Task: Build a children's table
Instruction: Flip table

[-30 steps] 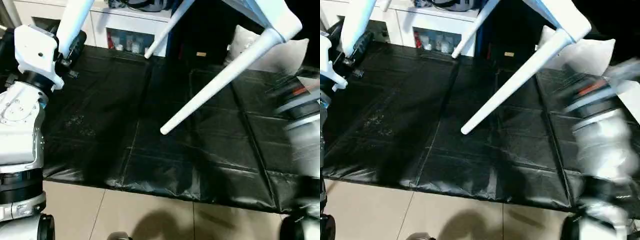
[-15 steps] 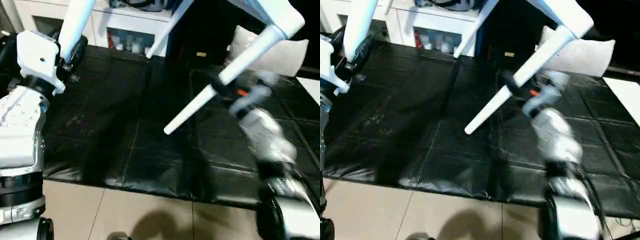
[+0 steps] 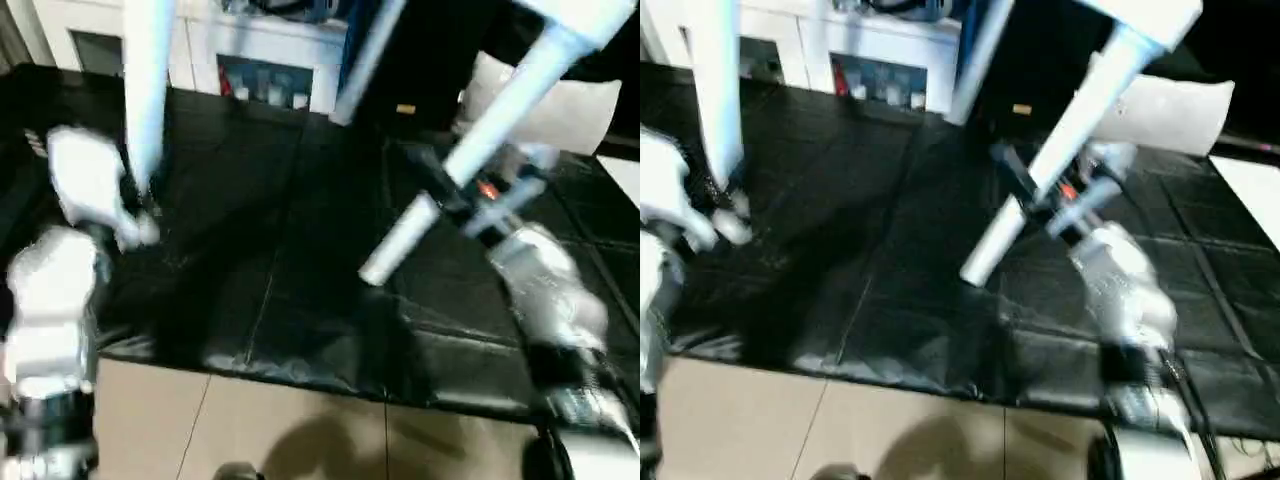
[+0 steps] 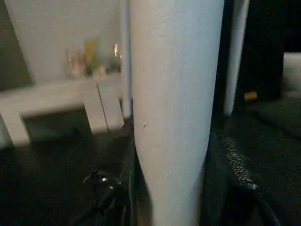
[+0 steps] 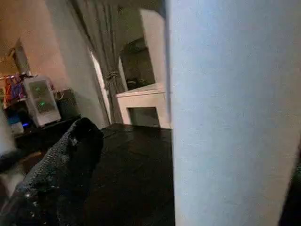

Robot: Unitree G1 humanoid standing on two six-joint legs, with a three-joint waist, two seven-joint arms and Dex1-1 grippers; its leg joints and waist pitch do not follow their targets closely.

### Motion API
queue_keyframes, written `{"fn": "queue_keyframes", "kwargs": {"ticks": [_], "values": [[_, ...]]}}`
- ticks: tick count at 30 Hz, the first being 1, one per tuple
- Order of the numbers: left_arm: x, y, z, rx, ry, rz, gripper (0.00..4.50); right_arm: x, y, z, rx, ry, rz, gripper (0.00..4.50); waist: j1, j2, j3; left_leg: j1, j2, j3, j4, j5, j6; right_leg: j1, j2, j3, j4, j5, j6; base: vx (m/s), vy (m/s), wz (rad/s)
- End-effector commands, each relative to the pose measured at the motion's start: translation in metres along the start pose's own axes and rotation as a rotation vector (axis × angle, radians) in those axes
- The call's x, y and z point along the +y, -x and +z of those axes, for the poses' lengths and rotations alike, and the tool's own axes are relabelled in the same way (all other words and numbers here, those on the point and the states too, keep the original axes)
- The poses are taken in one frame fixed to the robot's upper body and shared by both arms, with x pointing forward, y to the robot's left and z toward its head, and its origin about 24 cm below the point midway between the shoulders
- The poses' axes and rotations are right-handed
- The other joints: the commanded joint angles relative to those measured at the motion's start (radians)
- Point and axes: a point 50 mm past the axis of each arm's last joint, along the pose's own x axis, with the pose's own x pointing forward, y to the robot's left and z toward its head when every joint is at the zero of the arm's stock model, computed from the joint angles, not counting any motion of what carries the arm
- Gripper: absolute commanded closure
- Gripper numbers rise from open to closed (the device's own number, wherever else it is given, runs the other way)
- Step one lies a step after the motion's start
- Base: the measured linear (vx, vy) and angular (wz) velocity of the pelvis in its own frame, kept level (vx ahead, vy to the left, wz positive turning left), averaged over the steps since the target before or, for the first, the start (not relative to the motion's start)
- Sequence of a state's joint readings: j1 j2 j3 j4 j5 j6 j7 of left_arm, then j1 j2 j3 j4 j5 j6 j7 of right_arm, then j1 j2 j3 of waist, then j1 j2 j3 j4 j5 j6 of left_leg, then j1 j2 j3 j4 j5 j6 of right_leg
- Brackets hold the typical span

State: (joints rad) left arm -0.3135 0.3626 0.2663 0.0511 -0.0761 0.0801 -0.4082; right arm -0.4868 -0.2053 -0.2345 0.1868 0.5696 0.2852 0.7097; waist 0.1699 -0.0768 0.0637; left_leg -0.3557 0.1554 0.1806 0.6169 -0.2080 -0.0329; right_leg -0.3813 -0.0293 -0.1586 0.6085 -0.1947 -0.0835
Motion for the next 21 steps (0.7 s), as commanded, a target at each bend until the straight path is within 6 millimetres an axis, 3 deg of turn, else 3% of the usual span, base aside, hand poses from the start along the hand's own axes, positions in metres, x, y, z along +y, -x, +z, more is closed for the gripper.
{"fn": "queue_keyframes", "kwargs": {"ticks": [1,4,8,11,12,16,17,19,21], "values": [[-0.019,-0.010,0.015,-0.073,-0.024,-0.094,2.93,0.024,-0.011,0.008,-0.017,0.008,0.125,0.00,-0.008,0.019,-0.067,0.017,0.110,-0.054,-0.080,-0.125,0.031,0.052,-0.167,0.100,-0.105,-0.320,0.048,0.000,0.000,0.00],[-0.016,-0.007,0.010,-0.053,-0.029,-0.073,2.94,0.035,-0.008,0.006,-0.013,-0.001,0.136,0.00,-0.006,0.024,-0.069,0.018,0.113,-0.057,-0.081,-0.123,0.030,0.051,-0.167,0.099,-0.101,-0.296,0.033,0.000,0.000,0.00],[-0.009,0.001,0.002,-0.024,-0.033,-0.039,2.94,0.044,-0.011,-0.003,0.003,-0.013,0.141,0.00,-0.011,0.020,-0.067,0.015,0.109,-0.055,-0.079,-0.124,0.026,0.052,-0.169,0.099,-0.101,-0.295,0.018,0.000,0.000,0.00],[-0.005,0.007,-0.005,0.006,-0.031,-0.020,2.94,0.046,-0.013,-0.010,0.033,0.005,0.116,0.00,-0.015,0.016,-0.066,0.016,0.110,-0.054,-0.080,-0.124,0.027,0.051,-0.168,0.099,-0.103,-0.304,0.022,0.000,0.000,0.00],[-0.003,0.009,-0.011,0.035,-0.026,-0.009,2.94,0.049,-0.013,-0.012,0.049,0.008,0.126,0.00,-0.017,0.010,-0.067,0.015,0.111,-0.054,-0.081,-0.123,0.027,0.051,-0.168,0.100,-0.102,-0.304,0.023,0.000,0.000,0.00],[0.003,0.017,-0.025,0.087,-0.006,0.022,2.94,0.055,-0.012,-0.018,0.082,-0.002,0.134,0.00,-0.017,0.011,-0.065,0.018,0.112,-0.056,-0.084,-0.134,0.025,0.050,-0.170,0.101,-0.104,-0.311,0.035,0.000,0.000,0.00],[0.008,0.021,-0.030,0.093,0.014,0.050,2.38,0.056,-0.012,-0.021,0.101,0.016,0.127,0.00,-0.020,0.007,-0.060,0.021,0.116,-0.058,-0.089,-0.154,0.014,0.046,-0.170,0.101,-0.108,-0.321,0.034,0.000,0.000,0.00],[0.010,0.023,-0.034,0.099,0.020,0.053,2.24,0.056,-0.012,-0.024,0.111,0.025,0.122,0.00,-0.024,0.007,-0.056,0.028,0.117,-0.059,-0.093,-0.196,0.003,0.045,-0.170,0.099,-0.115,-0.357,0.040,0.000,0.000,0.00],[0.013,0.031,-0.041,0.111,0.029,0.058,2.18,0.057,-0.008,-0.026,0.126,0.037,0.104,0.00,-0.036,-0.004,-0.048,0.033,0.113,-0.061,-0.099,-0.251,-0.009,0.054,-0.176,0.095,-0.133,-0.452,0.064,0.000,0.000,0.00]]}}
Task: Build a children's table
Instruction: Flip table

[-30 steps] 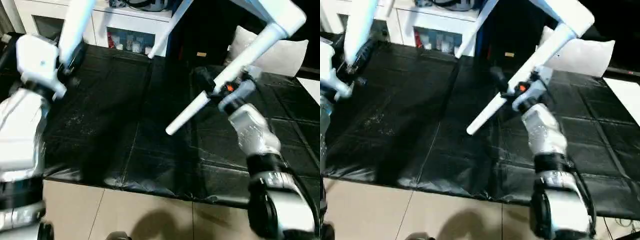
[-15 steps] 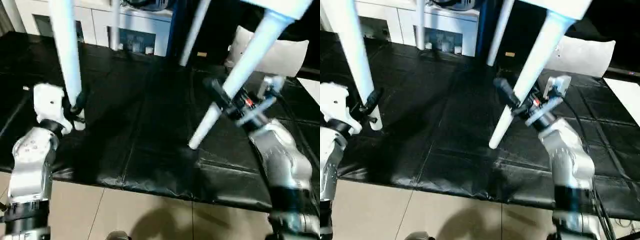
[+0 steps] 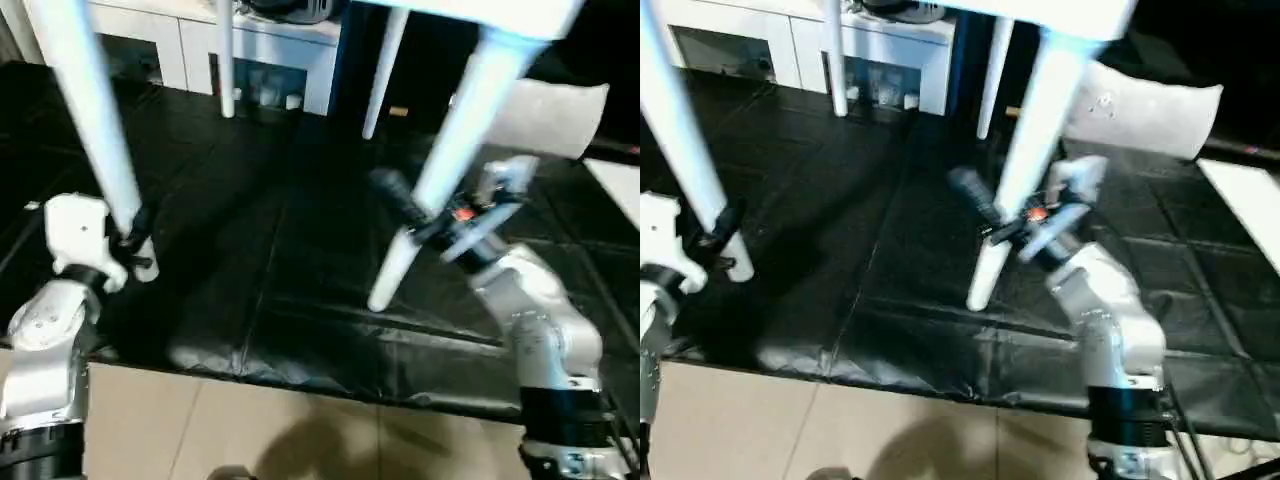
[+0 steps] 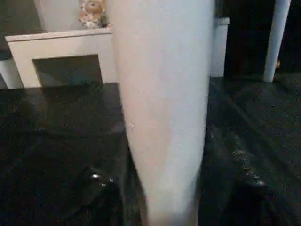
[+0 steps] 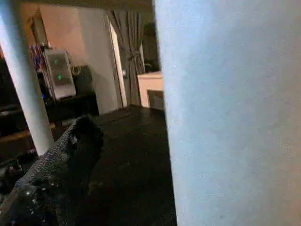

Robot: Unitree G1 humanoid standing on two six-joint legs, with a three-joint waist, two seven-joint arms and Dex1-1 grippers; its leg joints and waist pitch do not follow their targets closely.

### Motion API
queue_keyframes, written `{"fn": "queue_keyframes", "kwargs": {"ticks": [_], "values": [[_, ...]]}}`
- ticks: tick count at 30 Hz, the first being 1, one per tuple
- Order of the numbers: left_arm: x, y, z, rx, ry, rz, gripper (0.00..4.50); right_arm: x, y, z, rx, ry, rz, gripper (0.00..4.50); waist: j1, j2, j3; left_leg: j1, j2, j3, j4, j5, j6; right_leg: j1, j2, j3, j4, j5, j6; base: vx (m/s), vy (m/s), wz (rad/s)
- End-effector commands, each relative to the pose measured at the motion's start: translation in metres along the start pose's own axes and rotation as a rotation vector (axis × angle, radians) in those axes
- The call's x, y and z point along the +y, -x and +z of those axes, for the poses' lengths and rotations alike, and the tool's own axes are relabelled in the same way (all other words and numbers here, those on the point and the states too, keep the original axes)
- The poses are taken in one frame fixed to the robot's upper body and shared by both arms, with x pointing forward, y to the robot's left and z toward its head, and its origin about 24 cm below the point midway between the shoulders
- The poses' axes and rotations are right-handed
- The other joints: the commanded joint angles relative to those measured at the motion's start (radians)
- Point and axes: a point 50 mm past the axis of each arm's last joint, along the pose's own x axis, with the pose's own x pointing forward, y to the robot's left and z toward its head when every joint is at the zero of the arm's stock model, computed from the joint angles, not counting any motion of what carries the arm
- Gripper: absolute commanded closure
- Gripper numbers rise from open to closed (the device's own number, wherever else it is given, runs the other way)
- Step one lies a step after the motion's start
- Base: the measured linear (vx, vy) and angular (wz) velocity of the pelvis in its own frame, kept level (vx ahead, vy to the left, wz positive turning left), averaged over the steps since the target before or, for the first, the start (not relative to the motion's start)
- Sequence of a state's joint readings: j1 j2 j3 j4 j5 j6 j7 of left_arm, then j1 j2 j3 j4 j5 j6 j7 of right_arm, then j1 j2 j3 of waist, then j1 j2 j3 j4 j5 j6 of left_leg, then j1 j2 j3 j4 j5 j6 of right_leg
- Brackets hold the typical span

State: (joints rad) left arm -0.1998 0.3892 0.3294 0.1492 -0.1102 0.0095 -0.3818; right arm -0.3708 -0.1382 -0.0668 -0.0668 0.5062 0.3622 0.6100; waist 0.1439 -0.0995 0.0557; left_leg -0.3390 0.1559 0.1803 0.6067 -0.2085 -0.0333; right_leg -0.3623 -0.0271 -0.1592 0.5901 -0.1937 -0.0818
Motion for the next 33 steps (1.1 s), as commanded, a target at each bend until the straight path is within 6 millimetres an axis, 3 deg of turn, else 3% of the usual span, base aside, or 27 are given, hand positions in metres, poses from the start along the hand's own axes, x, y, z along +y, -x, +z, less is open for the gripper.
{"fn": "queue_keyframes", "kwargs": {"ticks": [1,3,5,6,7,8,9,10,12,13,14,16,17,18,19,22,23,24,25,26,27,28,29,30,31,32,33], "values": [[-0.006,0.000,-0.002,-0.008,-0.003,-0.042,2.07,0.006,0.000,-0.006,0.035,-0.003,0.015,0.00,-0.008,0.021,-0.042,0.019,0.112,-0.061,-0.088,-0.251,-0.010,0.036,-0.181,0.096,-0.116,-0.461,0.065,0.000,0.000,0.00],[-0.002,0.006,-0.005,-0.033,0.026,-0.022,1.88,0.005,0.004,-0.007,0.023,-0.036,-0.030,0.00,-0.015,0.022,-0.037,0.032,0.117,-0.061,-0.093,-0.272,-0.011,0.033,-0.180,0.093,-0.127,-0.487,0.059,0.000,0.000,0.00],[0.003,0.012,-0.006,-0.066,0.063,-0.004,1.76,0.003,0.010,-0.009,0.031,-0.012,-0.058,0.00,-0.015,0.028,-0.038,0.031,0.121,-0.066,-0.097,-0.272,-0.021,0.036,-0.183,0.097,-0.122,-0.446,0.050,0.000,0.000,0.00],[0.006,0.014,-0.006,-0.080,0.076,0.009,1.63,0.003,0.012,-0.010,0.036,-0.001,-0.067,0.00,-0.017,0.022,-0.039,0.022,0.123,-0.066,-0.099,-0.247,-0.020,0.040,-0.184,0.101,-0.114,-0.394,0.042,0.000,0.000,0.00],[0.004,0.019,-0.004,-0.103,0.119,-0.023,1.63,0.002,0.016,-0.010,0.034,0.022,-0.089,0.00,-0.013,0.033,-0.039,0.023,0.124,-0.066,-0.098,-0.239,-0.024,0.039,-0.186,0.103,-0.110,-0.374,0.035,0.000,0.000,0.00],[0.003,0.022,-0.003,-0.120,0.146,-0.050,1.52,0.001,0.019,-0.010,0.031,0.037,-0.103,0.00,-0.015,0.026,-0.040,0.022,0.124,-0.062,-0.097,-0.220,-0.023,0.038,-0.186,0.106,-0.106,-0.339,0.021,0.000,0.000,0.00],[0.002,0.031,-0.002,-0.133,0.196,-0.076,1.43,0.003,0.027,-0.009,0.014,0.034,-0.112,0.00,-0.011,0.034,-0.041,0.020,0.126,-0.063,-0.097,-0.207,-0.028,0.042,-0.188,0.108,-0.099,-0.303,0.004,0.000,0.000,0.00],[0.002,0.031,-0.002,-0.133,0.196,-0.076,1.39,0.003,0.027,-0.009,0.014,0.034,-0.112,0.00,-0.010,0.029,-0.041,0.018,0.128,-0.063,-0.097,-0.199,-0.025,0.044,-0.187,0.108,-0.095,-0.281,-0.003,0.000,0.000,0.00],[0.004,0.043,-0.003,-0.121,0.206,-0.058,1.19,0.007,0.040,-0.009,-0.014,0.033,-0.152,0.00,-0.002,0.056,-0.037,0.016,0.125,-0.064,-0.098,-0.204,-0.019,0.044,-0.184,0.108,-0.089,-0.243,-0.021,0.000,0.000,0.00],[0.005,0.048,-0.003,-0.116,0.204,-0.039,1.02,0.008,0.045,-0.009,-0.019,0.033,-0.170,0.00,-0.004,0.045,-0.036,0.017,0.127,-0.062,-0.099,-0.214,-0.019,0.044,-0.181,0.109,-0.092,-0.241,-0.019,0.000,0.000,0.00],[0.006,0.056,-0.002,-0.107,0.204,-0.010,1.02,0.011,0.054,-0.010,-0.022,0.039,-0.203,0.00,-0.004,0.048,-0.031,0.015,0.131,-0.064,-0.104,-0.243,-0.019,0.046,-0.179,0.108,-0.094,-0.250,-0.024,0.000,0.000,0.00],[0.004,0.061,0.000,-0.095,0.209,0.011,1.02,0.012,0.061,-0.011,-0.023,0.038,-0.230,0.00,-0.004,0.049,-0.027,0.018,0.123,-0.063,-0.102,-0.266,-0.012,0.046,-0.181,0.106,-0.103,-0.320,-0.015,0.000,0.000,0.00],[0.000,0.069,0.003,-0.081,0.219,0.030,1.02,0.015,0.070,-0.012,-0.022,0.040,-0.266,0.00,-0.003,0.058,-0.025,0.018,0.123,-0.064,-0.099,-0.276,-0.015,0.048,-0.185,0.107,-0.108,-0.353,-0.016,0.000,0.000,0.00],[-0.007,0.076,0.005,-0.060,0.228,0.024,1.02,0.018,0.076,-0.014,-0.012,0.043,-0.294,0.00,0.001,0.079,-0.017,0.018,0.124,-0.067,-0.100,-0.316,-0.016,0.046,-0.183,0.103,-0.118,-0.406,-0.008,0.000,0.000,0.00],[-0.013,0.080,0.006,-0.043,0.236,0.014,1.02,0.021,0.080,-0.016,-0.003,0.045,-0.314,0.00,-0.003,0.069,-0.019,0.019,0.127,-0.067,-0.102,-0.320,-0.019,0.048,-0.181,0.103,-0.122,-0.411,-0.003,0.000,0.000,0.00],[-0.033,0.087,0.009,-0.005,0.237,-0.043,1.02,0.026,0.087,-0.019,0.024,0.052,-0.358,0.00,-0.003,0.069,-0.005,0.025,0.110,-0.064,-0.097,-0.353,0.002,0.041,-0.179,0.098,-0.141,-0.540,0.036,0.000,0.000,0.00],[-0.043,0.088,0.012,0.004,0.233,-0.076,1.02,0.028,0.089,-0.021,0.051,0.038,-0.403,0.00,-0.006,0.067,0.007,0.032,0.101,-0.063,-0.095,-0.361,0.004,0.034,-0.174,0.093,-0.155,-0.620,0.065,0.000,0.000,0.00],[-0.047,0.088,0.014,0.008,0.229,-0.083,1.02,0.030,0.089,-0.023,0.061,0.024,-0.423,0.00,-0.008,0.070,0.014,0.045,0.093,-0.062,-0.087,-0.391,0.002,0.027,-0.171,0.080,-0.172,-0.703,0.092,0.000,0.000,0.00],[-0.050,0.088,0.016,0.012,0.232,-0.078,1.02,0.030,0.089,-0.025,0.083,0.002,-0.452,0.00,-0.016,0.067,0.031,0.051,0.089,-0.062,-0.085,-0.412,0.001,0.017,-0.166,0.073,-0.185,-0.742,0.108,0.000,0.000,0.00],[-0.051,0.090,0.018,0.014,0.236,-0.063,1.02,0.031,0.088,-0.026,0.093,-0.008,-0.465,0.00,-0.025,0.069,0.029,0.064,0.087,-0.065,-0.078,-0.451,-0.008,0.021,-0.157,0.047,-0.198,-0.763,0.128,0.000,0.000,0.00],[-0.051,0.090,0.019,0.015,0.239,-0.052,1.02,0.031,0.088,-0.027,0.100,-0.013,-0.473,0.00,-0.034,0.081,0.027,0.054,0.108,-0.078,-0.090,-0.497,-0.008,0.040,-0.153,0.033,-0.188,-0.701,0.133,0.000,0.000,0.00],[-0.051,0.090,0.019,0.015,0.239,-0.052,1.02,0.031,0.088,-0.027,0.100,-0.013,-0.473,0.00,-0.039,0.087,0.027,0.038,0.131,-0.090,-0.107,-0.545,-0.010,0.055,-0.148,0.035,-0.165,-0.653,0.132,0.000,0.000,0.00],[-0.051,0.093,0.021,0.025,0.239,-0.034,1.02,0.031,0.087,-0.027,0.105,-0.001,-0.470,0.00,-0.033,0.093,0.027,-0.009,0.208,-0.120,-0.181,-0.691,-0.023,0.092,-0.121,0.082,0.011,-0.416,0.092,0.000,0.000,0.00],[-0.051,0.095,0.023,0.032,0.240,-0.023,1.02,0.031,0.087,-0.027,0.112,0.005,-0.467,0.00,-0.016,0.081,0.041,-0.031,0.192,-0.087,-0.217,-0.793,-0.045,0.073,-0.101,0.107,0.092,-0.234,0.047,0.000,0.000,0.00],[-0.051,0.098,0.024,0.041,0.240,-0.009,1.02,0.029,0.087,-0.029,0.121,0.011,-0.462,0.00,-0.025,0.046,0.034,-0.004,0.152,-0.082,-0.179,-0.755,-0.047,0.046,-0.115,0.152,0.070,-0.265,0.050,0.000,0.000,0.00],[-0.053,0.101,0.024,0.052,0.240,-0.001,1.02,0.029,0.087,-0.030,0.135,0.019,-0.458,0.00,-0.024,0.004,0.047,0.036,0.037,-0.062,-0.047,-0.481,-0.046,-0.026,-0.188,0.186,-0.110,-0.833,0.127,0.000,0.000,0.00],[-0.054,0.102,0.023,0.066,0.239,-0.003,1.02,0.028,0.086,-0.031,0.147,0.028,-0.454,0.00,-0.029,0.020,0.044,0.029,-0.010,-0.078,0.058,-0.111,0.001,-0.022,-0.228,0.212,-0.159,-1.063,0.140,0.054,-0.064,-0.01]]}}
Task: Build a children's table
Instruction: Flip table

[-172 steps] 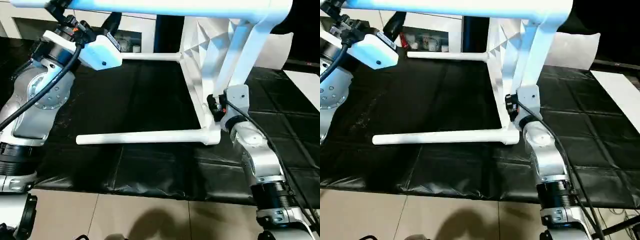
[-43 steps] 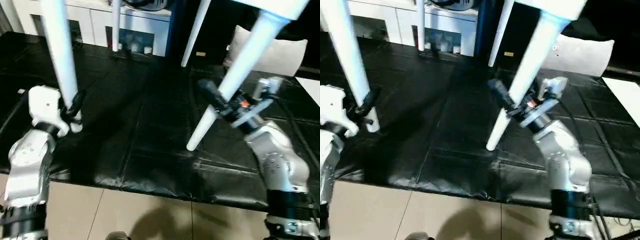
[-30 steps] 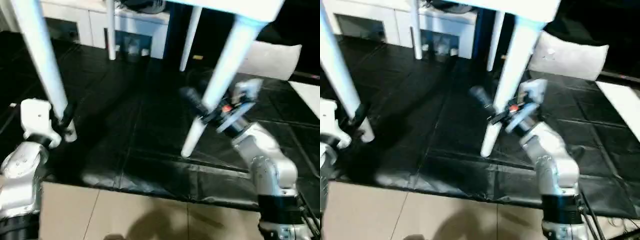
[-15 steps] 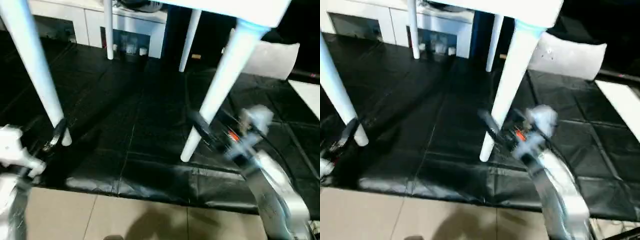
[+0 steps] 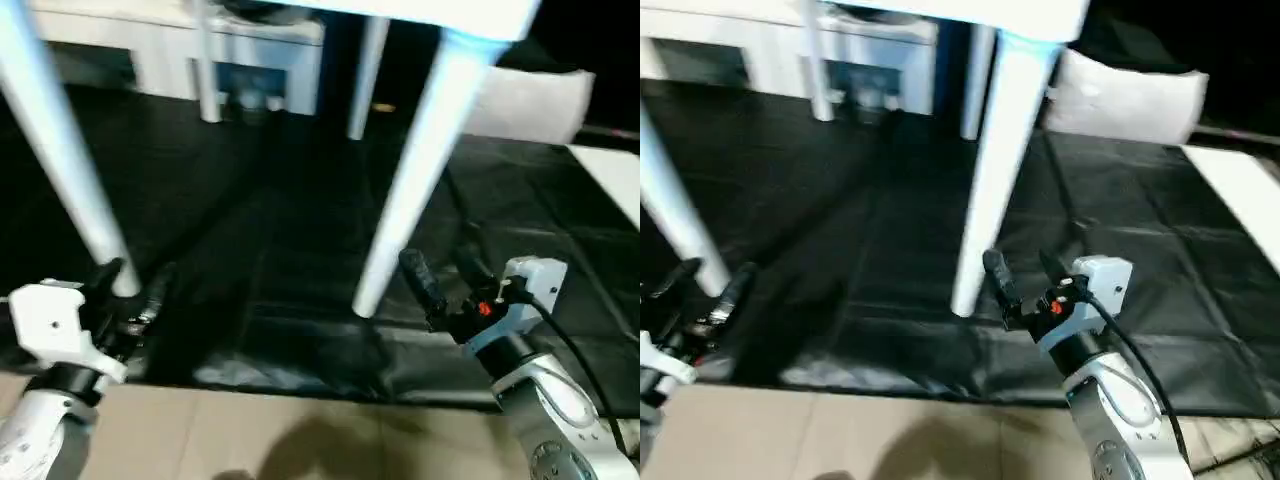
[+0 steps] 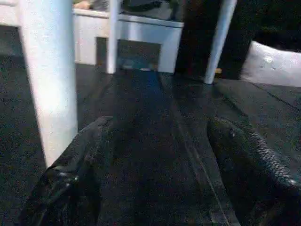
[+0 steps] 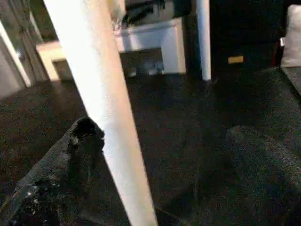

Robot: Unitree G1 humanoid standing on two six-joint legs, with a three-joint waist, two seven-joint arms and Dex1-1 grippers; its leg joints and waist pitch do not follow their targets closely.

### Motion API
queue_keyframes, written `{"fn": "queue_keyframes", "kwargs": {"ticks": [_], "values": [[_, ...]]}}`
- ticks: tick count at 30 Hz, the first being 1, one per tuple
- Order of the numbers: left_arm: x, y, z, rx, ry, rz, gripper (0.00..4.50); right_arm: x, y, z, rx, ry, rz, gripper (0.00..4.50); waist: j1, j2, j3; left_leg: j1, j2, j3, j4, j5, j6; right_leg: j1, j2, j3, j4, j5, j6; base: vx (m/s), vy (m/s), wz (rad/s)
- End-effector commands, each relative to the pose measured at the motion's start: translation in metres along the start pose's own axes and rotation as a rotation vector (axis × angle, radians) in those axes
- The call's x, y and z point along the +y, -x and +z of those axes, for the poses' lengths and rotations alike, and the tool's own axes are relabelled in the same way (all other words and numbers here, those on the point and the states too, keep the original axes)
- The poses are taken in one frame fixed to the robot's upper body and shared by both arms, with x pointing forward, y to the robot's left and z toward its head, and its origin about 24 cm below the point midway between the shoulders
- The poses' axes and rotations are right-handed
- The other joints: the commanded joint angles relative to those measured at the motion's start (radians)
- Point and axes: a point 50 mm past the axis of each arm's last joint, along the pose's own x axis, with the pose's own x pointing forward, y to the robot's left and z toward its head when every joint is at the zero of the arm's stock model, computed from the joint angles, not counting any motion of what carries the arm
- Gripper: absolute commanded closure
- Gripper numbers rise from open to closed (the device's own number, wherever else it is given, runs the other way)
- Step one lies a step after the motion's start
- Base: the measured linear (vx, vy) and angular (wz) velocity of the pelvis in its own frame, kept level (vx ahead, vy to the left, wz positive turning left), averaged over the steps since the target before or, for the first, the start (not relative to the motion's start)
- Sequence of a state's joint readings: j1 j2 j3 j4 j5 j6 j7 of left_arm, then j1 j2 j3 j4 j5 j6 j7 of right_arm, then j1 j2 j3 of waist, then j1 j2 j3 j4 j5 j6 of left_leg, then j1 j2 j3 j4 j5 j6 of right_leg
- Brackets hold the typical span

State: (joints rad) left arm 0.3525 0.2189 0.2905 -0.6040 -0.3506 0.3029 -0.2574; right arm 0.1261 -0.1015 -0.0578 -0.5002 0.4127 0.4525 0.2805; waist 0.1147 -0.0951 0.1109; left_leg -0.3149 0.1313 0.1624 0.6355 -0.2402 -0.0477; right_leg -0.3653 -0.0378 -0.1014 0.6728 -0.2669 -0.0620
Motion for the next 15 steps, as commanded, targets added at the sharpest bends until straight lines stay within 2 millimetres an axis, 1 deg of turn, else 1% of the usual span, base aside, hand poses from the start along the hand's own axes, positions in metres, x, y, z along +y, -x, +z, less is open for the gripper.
{"fn": "queue_keyframes", "kwargs": {"ticks": [1,2,3,4,5,6,7,8,9,10,11,12,13,14,15], "values": [[-0.003,0.003,0.000,0.026,-0.020,0.001,1.02,-0.001,-0.001,-0.001,0.022,0.026,-0.005,0.00,0.003,0.013,-0.022,-0.032,0.017,-0.071,0.015,-0.025,0.022,0.029,-0.217,0.150,-0.227,-0.942,0.129,0.082,-0.021,-0.11],[-0.005,0.003,-0.002,0.036,-0.021,-0.003,1.02,-0.002,-0.002,-0.001,0.030,0.029,-0.010,0.00,0.014,0.040,-0.024,-0.037,0.063,-0.084,-0.065,0.004,-0.002,0.030,-0.173,0.114,-0.204,-0.656,0.082,0.082,-0.021,-0.11],[-0.007,0.003,-0.004,0.057,-0.029,-0.014,1.02,-0.004,-0.003,-0.002,0.035,0.036,-0.022,0.00,-0.011,0.039,-0.046,-0.015,0.115,-0.098,-0.093,0.039,0.010,0.009,-0.097,0.087,-0.145,-0.227,0.027,0.057,0.014,0.04],[-0.009,0.002,-0.006,0.071,-0.035,-0.021,1.02,-0.006,-0.003,-0.002,0.037,0.042,-0.032,0.00,-0.020,0.039,-0.051,-0.018,0.129,-0.107,-0.100,0.066,0.033,0.016,-0.093,0.082,-0.122,-0.081,0.004,0.000,0.000,0.00],[-0.011,0.001,-0.007,0.083,-0.032,-0.039,1.02,-0.008,-0.004,-0.003,0.039,0.050,-0.042,0.00,-0.021,0.052,-0.059,-0.029,0.132,-0.106,-0.099,0.091,0.077,0.020,-0.105,0.081,-0.107,0.065,-0.052,0.000,0.000,0.00],[-0.016,-0.001,-0.009,0.094,-0.023,-0.064,1.02,-0.012,-0.006,-0.004,0.033,0.089,-0.066,0.00,-0.023,0.046,-0.062,-0.033,0.124,-0.099,-0.096,0.093,0.094,0.019,-0.111,0.081,-0.112,0.095,-0.071,0.000,0.000,0.00],[-0.018,-0.002,-0.011,0.102,-0.020,-0.076,1.02,-0.013,-0.007,-0.004,0.027,0.106,-0.062,0.00,-0.025,0.045,-0.056,-0.051,0.107,-0.086,-0.098,0.047,0.107,0.025,-0.123,0.083,-0.124,0.069,-0.105,0.000,0.000,0.00],[-0.020,-0.006,-0.014,0.115,-0.026,-0.095,1.02,-0.012,-0.008,-0.005,0.031,0.115,-0.023,0.00,-0.022,0.045,-0.049,-0.047,0.099,-0.076,-0.100,-0.080,0.092,0.031,-0.132,0.080,-0.147,-0.102,-0.106,0.000,0.000,0.00],[-0.022,-0.007,-0.016,0.119,-0.027,-0.112,1.02,-0.011,-0.008,-0.005,0.035,0.111,-0.002,0.00,-0.024,0.045,-0.041,-0.028,0.100,-0.074,-0.100,-0.232,0.049,0.034,-0.142,0.079,-0.171,-0.348,-0.077,0.000,0.000,0.00],[-0.026,-0.009,-0.017,0.121,-0.026,-0.125,1.02,-0.013,-0.008,-0.005,0.039,0.110,0.007,0.00,-0.025,0.045,-0.033,-0.022,0.099,-0.074,-0.105,-0.275,0.035,0.031,-0.141,0.079,-0.184,-0.428,-0.058,0.000,0.000,0.00],[-0.029,-0.010,-0.019,0.128,-0.034,-0.142,1.02,-0.015,-0.009,-0.005,0.037,0.100,0.007,0.00,-0.034,0.039,-0.027,-0.025,0.106,-0.080,-0.116,-0.318,0.015,0.030,-0.138,0.077,-0.190,-0.497,-0.023,0.000,0.000,0.00],[-0.029,-0.010,-0.019,0.128,-0.035,-0.143,1.02,-0.015,-0.009,-0.005,0.037,0.099,0.007,0.00,-0.038,0.036,-0.029,-0.025,0.109,-0.082,-0.118,-0.326,0.008,0.030,-0.138,0.077,-0.191,-0.506,-0.010,0.000,0.000,0.00],[-0.032,-0.011,-0.021,0.135,-0.041,-0.155,1.02,-0.016,-0.010,-0.004,0.034,0.090,0.005,0.00,-0.039,0.042,-0.034,-0.028,0.111,-0.086,-0.120,-0.319,0.000,0.031,-0.141,0.081,-0.186,-0.478,-0.005,0.000,0.000,0.00],[-0.036,-0.013,-0.023,0.144,-0.036,-0.167,1.02,-0.016,-0.010,-0.003,0.035,0.068,0.032,0.00,-0.045,0.043,-0.038,-0.031,0.113,-0.087,-0.122,-0.302,0.001,0.034,-0.141,0.084,-0.182,-0.426,-0.009,0.000,0.000,0.00],[-0.038,-0.013,-0.024,0.146,-0.029,-0.170,1.02,-0.017,-0.010,-0.004,0.040,0.076,0.034,0.00,-0.050,0.047,-0.041,-0.033,0.115,-0.085,-0.121,-0.285,0.003,0.034,-0.139,0.087,-0.177,-0.371,-0.020,0.000,0.000,0.00]]}}
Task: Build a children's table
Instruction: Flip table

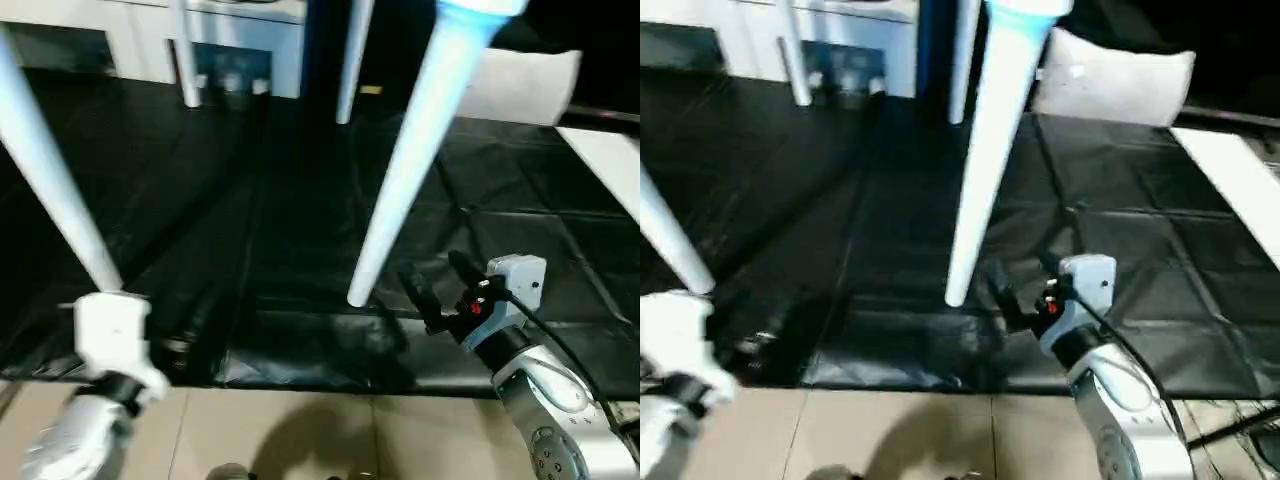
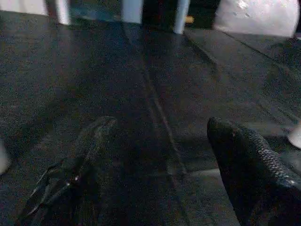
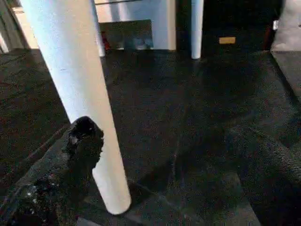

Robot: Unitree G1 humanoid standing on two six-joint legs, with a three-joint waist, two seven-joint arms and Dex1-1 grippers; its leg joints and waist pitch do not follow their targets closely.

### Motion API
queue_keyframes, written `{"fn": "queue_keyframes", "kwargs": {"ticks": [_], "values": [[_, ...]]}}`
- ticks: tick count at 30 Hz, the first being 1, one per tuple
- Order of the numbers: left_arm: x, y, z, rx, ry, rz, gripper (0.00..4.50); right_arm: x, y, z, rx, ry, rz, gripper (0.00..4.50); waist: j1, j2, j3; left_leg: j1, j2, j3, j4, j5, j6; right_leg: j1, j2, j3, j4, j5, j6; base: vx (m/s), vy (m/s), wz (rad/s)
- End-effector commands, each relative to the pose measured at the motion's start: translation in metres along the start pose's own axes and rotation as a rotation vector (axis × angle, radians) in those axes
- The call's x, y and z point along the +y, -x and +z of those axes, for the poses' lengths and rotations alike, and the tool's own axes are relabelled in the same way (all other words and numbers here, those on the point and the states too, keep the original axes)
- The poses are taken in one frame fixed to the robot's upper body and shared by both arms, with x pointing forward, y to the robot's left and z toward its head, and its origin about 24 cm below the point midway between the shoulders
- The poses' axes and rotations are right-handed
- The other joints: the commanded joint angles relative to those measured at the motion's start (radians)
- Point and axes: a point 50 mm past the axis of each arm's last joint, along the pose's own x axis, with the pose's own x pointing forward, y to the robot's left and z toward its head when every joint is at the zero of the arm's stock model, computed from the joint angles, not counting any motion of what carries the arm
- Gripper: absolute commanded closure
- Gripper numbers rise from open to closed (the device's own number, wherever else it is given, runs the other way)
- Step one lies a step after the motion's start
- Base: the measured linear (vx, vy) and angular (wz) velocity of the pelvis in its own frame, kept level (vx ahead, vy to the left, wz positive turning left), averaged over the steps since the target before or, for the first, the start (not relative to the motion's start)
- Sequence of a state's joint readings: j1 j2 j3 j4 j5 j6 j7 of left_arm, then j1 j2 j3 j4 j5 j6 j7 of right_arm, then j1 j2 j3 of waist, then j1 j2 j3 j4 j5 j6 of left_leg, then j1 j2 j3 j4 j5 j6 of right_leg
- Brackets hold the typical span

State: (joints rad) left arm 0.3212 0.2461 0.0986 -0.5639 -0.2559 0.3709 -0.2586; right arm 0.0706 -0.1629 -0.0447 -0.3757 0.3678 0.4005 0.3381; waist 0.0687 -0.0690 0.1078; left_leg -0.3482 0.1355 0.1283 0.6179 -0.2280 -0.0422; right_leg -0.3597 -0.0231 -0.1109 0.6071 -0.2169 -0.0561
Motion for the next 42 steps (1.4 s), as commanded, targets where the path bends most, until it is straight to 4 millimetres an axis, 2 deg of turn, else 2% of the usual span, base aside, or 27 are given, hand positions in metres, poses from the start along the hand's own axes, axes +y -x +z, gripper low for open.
{"fn": "queue_keyframes", "kwargs": {"ticks": [1,2,3,8,10,11,13,14,15,17,18,19,20,21,22,23,24,25,26,27,28,29,30,31,32,34,42], "values": [[-0.006,-0.002,-0.003,0.013,0.002,-0.019,1.02,-0.006,0.000,0.004,-0.007,0.010,-0.002,0.00,-0.005,0.021,-0.037,-0.001,0.111,-0.051,-0.104,-0.283,0.002,0.030,-0.156,0.098,-0.109,-0.400,-0.032,0.000,0.000,0.00],[-0.007,-0.004,-0.005,0.018,0.011,-0.022,1.02,-0.008,-0.001,0.004,-0.003,0.044,-0.013,0.00,-0.005,0.047,-0.042,-0.002,0.111,-0.052,-0.100,-0.261,0.002,0.030,-0.155,0.100,-0.100,-0.348,-0.055,0.000,0.000,0.00],[-0.010,-0.007,-0.007,0.021,0.024,-0.039,1.02,-0.010,-0.003,0.002,0.021,0.045,-0.037,0.00,-0.014,0.031,-0.043,-0.007,0.111,-0.046,-0.098,-0.219,0.014,0.035,-0.151,0.101,-0.098,-0.285,-0.066,0.000,0.000,0.00],[-0.010,-0.012,-0.012,0.024,0.039,-0.029,1.02,-0.013,-0.006,-0.002,0.072,0.052,-0.069,0.00,-0.008,0.023,-0.060,-0.008,0.105,-0.036,-0.088,-0.123,0.047,0.042,-0.154,0.102,-0.090,-0.250,-0.086,0.000,0.000,0.00],[-0.005,-0.010,-0.014,0.024,0.049,0.011,1.02,-0.011,-0.007,-0.006,0.079,0.042,-0.080,0.00,-0.009,0.007,-0.065,-0.010,0.107,-0.030,-0.087,-0.089,0.059,0.044,-0.151,0.099,-0.089,-0.224,-0.082,0.000,0.000,0.00],[-0.004,-0.008,-0.014,0.024,0.045,0.027,1.02,-0.011,-0.007,-0.008,0.079,0.042,-0.086,0.00,-0.009,0.013,-0.067,-0.014,0.107,-0.030,-0.084,-0.037,0.071,0.037,-0.150,0.100,-0.086,-0.172,-0.088,0.000,0.000,0.00],[-0.002,-0.007,-0.014,0.029,0.039,0.046,1.02,-0.009,-0.007,-0.010,0.078,0.042,-0.085,0.00,-0.016,0.010,-0.081,-0.028,0.098,-0.026,-0.068,0.146,0.140,0.023,-0.134,0.090,-0.076,0.051,-0.116,0.000,0.000,0.00],[0.000,-0.006,-0.013,0.023,0.049,0.061,1.02,-0.006,-0.008,-0.011,0.073,0.034,-0.076,0.00,-0.019,0.006,-0.101,-0.042,0.071,-0.016,-0.042,0.268,0.234,0.013,-0.124,0.073,-0.069,0.220,-0.133,0.000,0.000,0.00],[0.002,-0.006,-0.013,0.019,0.057,0.071,1.02,-0.003,-0.009,-0.011,0.070,0.028,-0.069,0.00,-0.019,0.006,-0.101,-0.042,0.071,-0.016,-0.042,0.268,0.234,0.013,-0.124,0.073,-0.069,0.220,-0.133,0.000,0.000,0.00],[0.007,-0.005,-0.011,-0.003,0.064,0.106,1.02,0.003,-0.006,-0.008,0.057,0.003,-0.018,0.00,-0.017,0.011,-0.102,-0.056,0.068,-0.014,-0.040,0.169,0.278,-0.006,-0.113,0.045,-0.110,0.068,-0.107,-0.062,0.014,0.01],[0.009,-0.005,-0.010,-0.006,0.065,0.111,1.02,0.005,-0.006,-0.008,0.055,-0.001,-0.008,0.00,-0.021,0.019,-0.094,-0.040,0.086,-0.016,-0.053,0.027,0.263,-0.010,-0.107,0.026,-0.135,-0.155,-0.082,-0.095,0.033,0.03],[0.008,-0.006,-0.010,-0.009,0.067,0.114,1.02,0.003,-0.004,-0.008,0.052,0.026,-0.008,0.00,-0.023,0.026,-0.084,-0.023,0.105,-0.019,-0.069,-0.124,0.222,-0.007,-0.101,0.016,-0.137,-0.319,-0.060,-0.098,0.047,-0.02],[0.008,-0.006,-0.010,-0.011,0.069,0.115,1.02,0.002,-0.003,-0.008,0.050,0.048,-0.010,0.00,-0.037,0.032,-0.056,0.007,0.145,-0.035,-0.104,-0.478,0.088,-0.006,-0.089,-0.002,-0.121,-0.556,0.029,-0.098,0.047,-0.02],[0.007,-0.006,-0.010,-0.010,0.065,0.108,1.02,0.002,-0.001,-0.009,0.053,0.035,0.003,0.00,-0.037,0.042,-0.044,-0.001,0.180,-0.050,-0.155,-0.665,0.017,0.010,-0.071,-0.005,-0.061,-0.543,0.054,-0.096,0.041,-0.01],[0.006,-0.007,-0.010,-0.008,0.060,0.091,1.02,0.004,0.002,-0.010,0.055,0.028,0.023,0.00,0.006,0.068,-0.039,-0.074,0.162,0.000,-0.228,-0.867,-0.071,0.050,-0.030,-0.027,0.111,-0.253,0.017,-0.125,0.018,0.09],[0.005,-0.007,-0.010,-0.006,0.061,0.073,1.02,0.005,0.005,-0.010,0.048,0.009,0.034,0.00,0.035,0.052,-0.028,-0.090,0.153,0.037,-0.251,-0.913,-0.058,0.056,-0.031,0.013,0.174,-0.240,0.017,-0.125,0.018,0.09],[0.004,-0.007,-0.010,-0.004,0.060,0.063,1.02,0.006,0.006,-0.011,0.043,-0.003,0.035,0.00,0.044,0.020,-0.049,-0.051,0.111,0.070,-0.186,-0.766,-0.085,0.035,-0.072,0.091,0.127,-0.531,0.040,-0.096,-0.027,0.10],[0.002,-0.009,-0.012,0.001,0.061,0.033,1.02,0.006,0.008,-0.011,0.036,-0.011,0.034,0.00,0.039,-0.033,-0.060,0.019,0.078,0.044,-0.043,-0.587,-0.098,-0.037,-0.143,0.132,-0.008,-0.865,0.088,0.006,-0.077,0.00],[0.001,-0.009,-0.014,0.005,0.062,0.018,1.02,0.006,0.009,-0.011,0.032,-0.014,0.033,0.00,0.055,0.006,-0.062,-0.019,0.019,-0.040,0.097,-0.086,0.008,-0.019,-0.237,0.226,-0.128,-0.935,0.067,0.006,-0.077,0.00],[0.000,-0.010,-0.015,0.011,0.060,0.009,1.02,0.006,0.009,-0.011,0.031,-0.011,0.041,0.00,0.066,0.009,-0.049,-0.049,0.040,-0.054,0.058,0.004,0.000,0.017,-0.214,0.190,-0.105,-0.794,0.039,0.000,0.000,0.00],[-0.001,-0.010,-0.016,0.019,0.051,-0.016,1.02,0.009,0.009,-0.011,0.028,-0.013,0.074,0.00,0.071,0.028,-0.052,-0.036,0.064,-0.063,0.013,-0.024,-0.030,0.016,-0.191,0.161,-0.082,-0.693,-0.003,0.000,0.000,0.00],[-0.001,-0.010,-0.016,0.020,0.049,-0.025,1.02,0.010,0.009,-0.011,0.027,-0.014,0.086,0.00,0.059,0.030,-0.056,0.003,0.092,-0.053,-0.045,-0.199,-0.048,-0.007,-0.116,0.126,-0.045,-0.528,-0.039,0.000,0.000,0.00],[0.000,-0.010,-0.018,0.025,0.050,-0.041,1.02,0.011,0.008,-0.010,0.022,-0.009,0.105,0.00,0.047,0.042,-0.054,0.013,0.099,-0.053,-0.072,-0.377,-0.058,-0.005,-0.114,0.122,-0.038,-0.471,-0.072,-0.079,0.034,0.15],[0.000,-0.010,-0.018,0.025,0.051,-0.041,1.02,0.011,0.008,-0.010,0.022,-0.009,0.105,0.00,0.051,0.057,-0.067,0.015,0.099,-0.051,-0.079,-0.404,-0.056,0.006,-0.123,0.123,-0.039,-0.444,-0.083,-0.056,0.034,0.02],[0.000,-0.010,-0.019,0.026,0.069,-0.066,1.02,0.011,0.005,-0.010,0.017,0.014,0.111,0.00,0.044,0.056,-0.072,0.000,0.100,-0.047,-0.097,-0.347,-0.038,0.030,-0.137,0.119,-0.053,-0.368,-0.086,-0.056,0.034,0.02],[-0.003,-0.008,-0.019,0.023,0.083,-0.120,0.76,0.011,0.004,-0.011,0.030,-0.009,0.140,0.00,0.036,0.051,-0.075,-0.006,0.102,-0.045,-0.104,-0.317,-0.036,0.039,-0.139,0.115,-0.057,-0.327,-0.081,0.000,0.000,0.00],[-0.027,0.010,-0.023,0.077,0.116,-0.532,0.22,0.032,0.018,-0.015,0.160,-0.010,0.626,0.00,0.009,0.045,-0.086,-0.006,0.106,-0.035,-0.106,-0.237,0.013,0.048,-0.140,0.113,-0.052,-0.112,-0.102,0.000,0.000,0.00]]}}
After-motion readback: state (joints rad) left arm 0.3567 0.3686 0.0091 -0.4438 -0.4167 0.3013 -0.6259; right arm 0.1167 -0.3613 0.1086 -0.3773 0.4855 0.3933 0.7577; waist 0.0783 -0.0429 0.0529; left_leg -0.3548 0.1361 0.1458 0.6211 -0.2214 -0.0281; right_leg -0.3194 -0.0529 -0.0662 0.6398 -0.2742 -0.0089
